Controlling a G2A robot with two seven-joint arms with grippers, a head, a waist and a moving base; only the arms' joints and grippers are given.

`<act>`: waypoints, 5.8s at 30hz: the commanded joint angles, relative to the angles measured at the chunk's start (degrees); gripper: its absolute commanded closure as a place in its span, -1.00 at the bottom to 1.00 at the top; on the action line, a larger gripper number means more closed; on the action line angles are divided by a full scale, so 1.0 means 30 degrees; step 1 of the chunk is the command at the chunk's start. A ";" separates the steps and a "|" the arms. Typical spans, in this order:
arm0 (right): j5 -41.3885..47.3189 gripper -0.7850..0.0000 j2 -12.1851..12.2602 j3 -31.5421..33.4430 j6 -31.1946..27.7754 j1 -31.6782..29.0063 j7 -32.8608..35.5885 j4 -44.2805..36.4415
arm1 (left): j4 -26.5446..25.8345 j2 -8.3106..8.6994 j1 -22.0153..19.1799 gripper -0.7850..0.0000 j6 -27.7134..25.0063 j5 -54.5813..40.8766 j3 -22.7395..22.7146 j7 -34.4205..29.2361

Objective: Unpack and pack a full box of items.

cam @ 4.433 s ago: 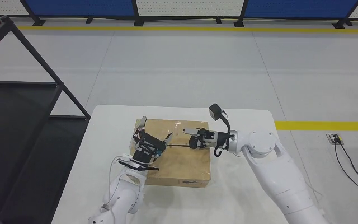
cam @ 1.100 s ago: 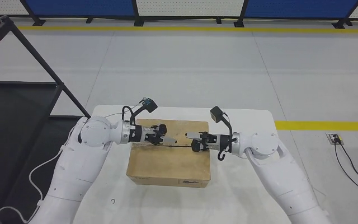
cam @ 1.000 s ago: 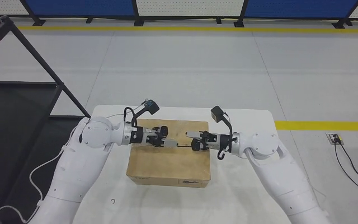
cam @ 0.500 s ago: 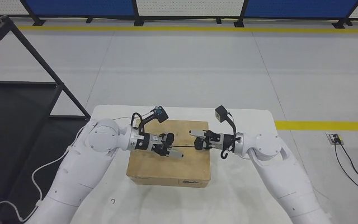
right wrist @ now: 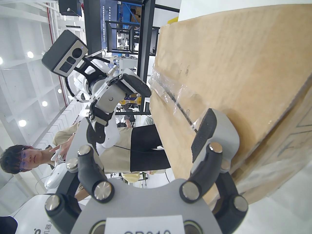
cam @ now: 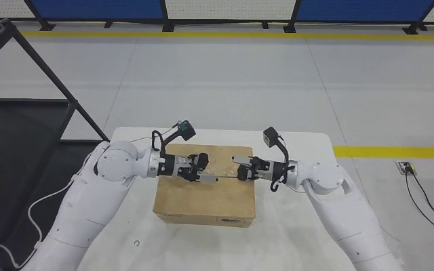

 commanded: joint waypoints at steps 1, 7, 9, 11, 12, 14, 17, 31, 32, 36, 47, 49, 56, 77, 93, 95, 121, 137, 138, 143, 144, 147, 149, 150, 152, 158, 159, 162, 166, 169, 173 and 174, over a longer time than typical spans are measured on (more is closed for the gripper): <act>0.0315 -1.00 0.0002 0.0042 -0.0140 -0.0046 0.0136 -0.0107 | 0.0148 0.0123 0.0331 -1.00 0.0140 0.0232 -0.0450 0.0873; 0.0505 -1.00 0.0026 0.0146 0.0043 -0.0061 -0.0225 -0.0378 | -0.0389 0.0838 0.2455 -1.00 0.0520 -0.0124 -0.2820 0.2417; 0.0495 -1.00 0.0018 0.0072 0.0223 0.0061 -0.0186 -0.0331 | -0.0821 0.1090 0.3180 -1.00 0.0937 -0.0505 -0.3500 0.1978; 0.0510 -1.00 -0.0001 -0.0033 0.0294 0.0181 -0.0127 -0.0257 | -0.1183 0.1316 0.3809 -1.00 0.1345 -0.0919 -0.4066 0.1314; 0.0514 -1.00 -0.0014 -0.0091 0.0320 0.0238 -0.0123 -0.0195 | -0.1403 0.1413 0.4049 -1.00 0.1520 -0.1158 -0.4339 0.1038; 0.0483 -1.00 -0.0041 -0.0238 0.0394 0.0359 -0.0059 -0.0059 | -0.1903 0.1589 0.4556 -1.00 0.1442 -0.1746 -0.4852 0.0525; 0.0445 -1.00 -0.0068 -0.0393 0.0441 0.0487 -0.0025 0.0129 | -0.2505 0.1844 0.5223 -1.00 0.1344 -0.2477 -0.5676 -0.0029; 0.0450 -1.00 0.0096 -0.0105 0.0269 -0.0057 -0.0149 -0.0152 | -0.0472 0.1959 0.4848 -1.00 0.2687 -0.3724 -0.5251 -0.0864; 0.0428 -1.00 0.0109 -0.0089 0.0279 -0.0101 -0.0163 -0.0206 | -0.0243 0.1932 0.4776 -1.00 0.2783 -0.3898 -0.5164 -0.0755; 0.0402 -1.00 0.0150 -0.0041 0.0299 -0.0222 -0.0197 -0.0384 | 0.0358 0.1840 0.4495 -1.00 0.2955 -0.4123 -0.4743 -0.0600; 0.1698 -1.00 0.0211 0.0701 -0.0227 -0.0806 -0.1490 -0.1687 | 0.0909 0.1844 0.4596 -1.00 0.2550 -0.5233 -0.4679 -0.0639; 0.1854 -1.00 0.0182 0.0628 0.0140 -0.0749 -0.1662 -0.1961 | 0.0756 0.1865 0.4721 -1.00 0.2382 -0.5393 -0.4731 -0.0630; 0.1806 -1.00 0.0154 0.0353 0.1389 -0.0357 -0.1398 -0.1897 | 0.0343 0.1947 0.5072 -1.00 0.2208 -0.5593 -0.4945 -0.0280; -0.1430 1.00 -0.0752 -0.3591 0.5121 0.2304 -0.2517 -0.0838 | 0.0249 0.2016 0.4831 -1.00 0.2309 -0.5786 -0.4811 -0.0189; -0.4446 1.00 -0.0504 -0.3745 0.8922 0.2497 -0.2512 -0.1600 | 0.0601 0.2060 0.4450 -1.00 0.2105 -0.6034 -0.4725 -0.0461; -0.4631 1.00 -0.0422 -0.3542 0.9297 0.2351 -0.2540 -0.1919 | 0.0661 0.2073 0.4418 -1.00 0.2083 -0.6066 -0.4737 -0.0511; -0.4043 1.00 -0.1375 -0.5591 0.9667 0.3646 -0.2935 -0.0596 | -0.0030 0.2838 0.6324 -1.00 0.0668 -0.6248 -0.7564 0.0823; -0.3144 1.00 -0.3074 -0.8182 0.8889 0.5565 -0.3419 0.1531 | -0.1007 0.3467 0.8804 -1.00 0.0048 -0.6756 -1.0007 0.1249; -0.3062 1.00 -0.3206 -0.8331 0.8779 0.5669 -0.3517 0.1718 | -0.1028 0.3491 0.8909 -1.00 0.0004 -0.6786 -1.0101 0.1277; -0.2428 1.00 -0.3928 -0.9011 0.8030 0.6153 -0.4031 0.2700 | -0.1104 0.3625 0.9423 -1.00 -0.0289 -0.6853 -1.0661 0.1473; -0.2264 1.00 -0.4081 -0.9120 0.7840 0.6227 -0.4191 0.2890 | -0.1106 0.3652 0.9509 -1.00 -0.0310 -0.6896 -1.0766 0.1484; -0.1925 1.00 -0.4533 -0.9474 0.7330 0.6507 -0.4514 0.3462 | -0.1084 0.3720 0.9753 -1.00 -0.0384 -0.7070 -1.1018 0.1458; -0.1718 1.00 -0.4831 -0.9667 0.6972 0.6667 -0.4823 0.3861 | -0.1078 0.3762 0.9888 -1.00 -0.0451 -0.7169 -1.1158 0.1412; -0.1613 1.00 -0.4983 -0.9762 0.6824 0.6743 -0.4975 0.4038 | -0.1055 0.3785 0.9955 -1.00 -0.0493 -0.7214 -1.1237 0.1397; -0.1457 1.00 -0.5286 -0.9963 0.6605 0.6901 -0.5254 0.4431 | -0.1019 0.3824 1.0090 -1.00 -0.0580 -0.7336 -1.1377 0.1372; -0.1046 1.00 -0.6269 -1.0641 0.6156 0.7394 -0.5794 0.5681 | -0.0861 0.3937 1.0534 -1.00 -0.0889 -0.7769 -1.1794 0.1229; -0.0970 1.00 -0.6430 -1.0728 0.6049 0.7465 -0.5859 0.5908 | -0.0845 0.3958 1.0608 -1.00 -0.0948 -0.7832 -1.1859 0.1169; -0.0755 1.00 -0.6910 -1.0986 0.5799 0.7668 -0.5961 0.6610 | -0.0761 0.4016 1.0818 -1.00 -0.1090 -0.8002 -1.2054 0.1058; -0.0444 1.00 -0.7510 -1.1215 0.5383 0.7916 -0.5931 0.7529 | -0.0646 0.4069 1.0978 -1.00 -0.1113 -0.8238 -1.2140 0.0866; -0.0245 1.00 -0.7895 -1.1253 0.4914 0.8024 -0.6111 0.8122 | -0.0599 0.4089 1.0954 -1.00 -0.0971 -0.8204 -1.1953 0.0579; 0.0031 1.00 -0.8349 -1.1228 0.4452 0.8026 -0.6450 0.8768 | -0.0479 0.4094 1.0785 -1.00 -0.1008 -0.8273 -1.1728 0.0400; 0.0093 1.00 -0.8457 -1.1218 0.4368 0.8021 -0.6534 0.8931 | -0.0448 0.4100 1.0741 -1.00 -0.1014 -0.8288 -1.1690 0.0334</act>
